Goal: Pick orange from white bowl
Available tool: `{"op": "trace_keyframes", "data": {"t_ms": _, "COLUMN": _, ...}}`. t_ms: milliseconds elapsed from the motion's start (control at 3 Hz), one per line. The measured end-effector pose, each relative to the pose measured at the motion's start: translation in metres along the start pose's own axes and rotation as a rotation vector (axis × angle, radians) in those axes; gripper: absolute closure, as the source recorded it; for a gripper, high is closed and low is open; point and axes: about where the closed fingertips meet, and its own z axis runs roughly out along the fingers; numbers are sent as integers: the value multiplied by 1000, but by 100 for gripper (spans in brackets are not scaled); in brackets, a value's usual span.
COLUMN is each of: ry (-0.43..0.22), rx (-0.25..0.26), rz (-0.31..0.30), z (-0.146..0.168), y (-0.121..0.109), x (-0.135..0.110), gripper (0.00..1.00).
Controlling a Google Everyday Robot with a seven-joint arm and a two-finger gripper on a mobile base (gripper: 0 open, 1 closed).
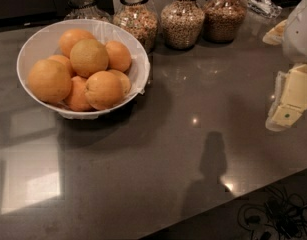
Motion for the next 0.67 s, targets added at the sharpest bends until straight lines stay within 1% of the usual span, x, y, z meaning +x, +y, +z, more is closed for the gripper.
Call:
{"op": "trace_keyframes", "data": {"t_ms": 333, "ry": 0, "rx": 0, "rz": 0, "z": 0, "y": 0, "x": 0, "gripper": 0}}
{"op": "trace_keyframes", "data": {"t_ms": 667, "ry": -68, "rx": -20, "rz": -37, "z": 15, "y": -2, "x": -25, "gripper": 0}}
